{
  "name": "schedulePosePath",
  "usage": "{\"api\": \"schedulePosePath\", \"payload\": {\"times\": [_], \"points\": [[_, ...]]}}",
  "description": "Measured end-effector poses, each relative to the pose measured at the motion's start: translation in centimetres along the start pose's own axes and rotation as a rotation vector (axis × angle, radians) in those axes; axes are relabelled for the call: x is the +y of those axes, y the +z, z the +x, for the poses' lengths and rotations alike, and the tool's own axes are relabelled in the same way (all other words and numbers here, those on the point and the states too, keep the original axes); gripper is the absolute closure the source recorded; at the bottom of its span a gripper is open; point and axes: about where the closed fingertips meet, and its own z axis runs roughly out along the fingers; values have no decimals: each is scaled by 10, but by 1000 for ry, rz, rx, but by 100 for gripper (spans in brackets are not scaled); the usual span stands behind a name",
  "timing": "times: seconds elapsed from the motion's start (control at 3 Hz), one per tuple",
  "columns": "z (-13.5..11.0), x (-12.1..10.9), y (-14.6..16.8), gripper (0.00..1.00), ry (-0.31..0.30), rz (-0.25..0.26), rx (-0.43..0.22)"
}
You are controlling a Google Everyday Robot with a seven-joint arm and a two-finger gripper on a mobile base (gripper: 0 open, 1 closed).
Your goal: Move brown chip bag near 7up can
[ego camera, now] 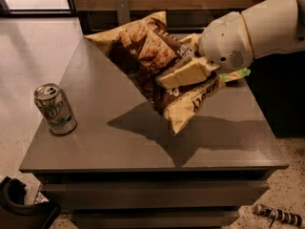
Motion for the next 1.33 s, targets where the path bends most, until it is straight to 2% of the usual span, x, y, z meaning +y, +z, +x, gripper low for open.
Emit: {"api": "schedulePosePath", "payload": {"times": [0.33,0.67,1.0,1.33], "points": [[0,16,22,100,-25,-159,41],[5,14,42,100,0,-252,77],[20,-2,72,100,68,-290,151],[23,-7,92,100,104,-302,197]]}}
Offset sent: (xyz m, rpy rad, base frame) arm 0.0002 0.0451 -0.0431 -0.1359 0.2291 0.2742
